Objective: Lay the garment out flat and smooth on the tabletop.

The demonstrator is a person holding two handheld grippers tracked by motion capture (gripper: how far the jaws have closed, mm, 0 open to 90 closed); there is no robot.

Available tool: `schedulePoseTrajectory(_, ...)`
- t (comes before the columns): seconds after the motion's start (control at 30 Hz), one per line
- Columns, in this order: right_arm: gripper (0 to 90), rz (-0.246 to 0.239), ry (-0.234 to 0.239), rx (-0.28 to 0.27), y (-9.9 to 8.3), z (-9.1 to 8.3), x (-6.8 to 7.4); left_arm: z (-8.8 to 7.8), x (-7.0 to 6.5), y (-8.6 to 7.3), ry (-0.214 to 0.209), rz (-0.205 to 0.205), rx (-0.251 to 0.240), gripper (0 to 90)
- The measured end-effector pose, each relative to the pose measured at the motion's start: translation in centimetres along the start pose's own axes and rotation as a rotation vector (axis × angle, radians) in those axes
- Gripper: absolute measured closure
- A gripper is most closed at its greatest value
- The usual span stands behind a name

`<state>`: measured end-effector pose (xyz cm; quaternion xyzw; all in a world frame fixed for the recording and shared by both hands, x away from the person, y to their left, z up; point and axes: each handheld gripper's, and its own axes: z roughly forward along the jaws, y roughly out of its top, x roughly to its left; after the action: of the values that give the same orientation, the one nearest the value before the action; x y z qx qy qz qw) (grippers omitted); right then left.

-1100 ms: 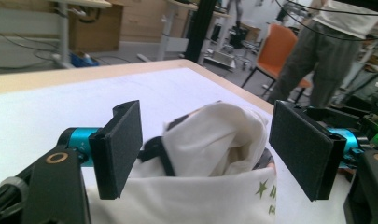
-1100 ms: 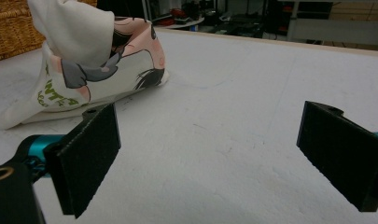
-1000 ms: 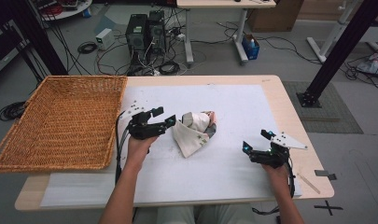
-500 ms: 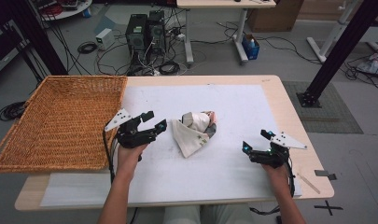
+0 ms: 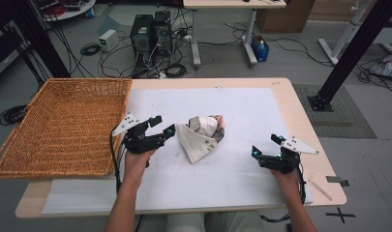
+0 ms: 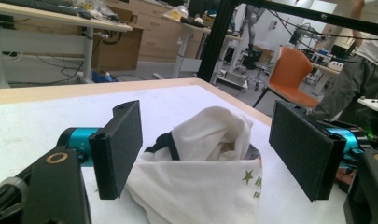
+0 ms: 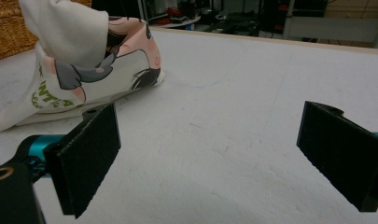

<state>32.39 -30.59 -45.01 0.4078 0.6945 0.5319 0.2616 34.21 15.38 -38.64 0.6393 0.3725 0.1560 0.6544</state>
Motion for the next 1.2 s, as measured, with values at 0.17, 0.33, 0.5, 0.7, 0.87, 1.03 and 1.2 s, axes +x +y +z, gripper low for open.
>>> schedulePoseTrajectory(0.17,5.7,0.009,-0.024,0.060,0.4,0.7,0.5,0.0,0.5,0.0,0.013,0.000,0.010,25.7)
schedulePoseTrajectory(0.33,20.9,0.059,0.114,0.098,3.2,4.1,3.7,0.4,0.9,-0.3,0.029,-0.015,0.025,25.7)
schedulePoseTrajectory(0.5,56.1,0.081,0.182,0.307,4.7,10.0,7.5,0.9,0.8,-0.4,0.022,-0.012,0.036,25.7)
schedulePoseTrajectory(0.7,86.3,0.064,0.197,0.349,4.4,10.1,7.3,1.5,0.2,-0.8,0.045,0.043,0.106,25.8)
schedulePoseTrajectory(0.87,86.5,0.033,0.280,0.245,4.3,4.5,7.0,2.1,-0.2,-1.1,0.033,0.044,0.123,25.8)
schedulePoseTrajectory(1.03,75.6,0.027,0.135,0.347,2.4,1.0,5.2,3.2,-0.9,-1.3,0.004,0.044,0.139,25.8)
schedulePoseTrajectory(1.2,55.8,0.157,-0.066,0.195,1.9,-2.2,3.1,6.9,-2.2,-1.7,-0.011,0.089,0.242,26.0)
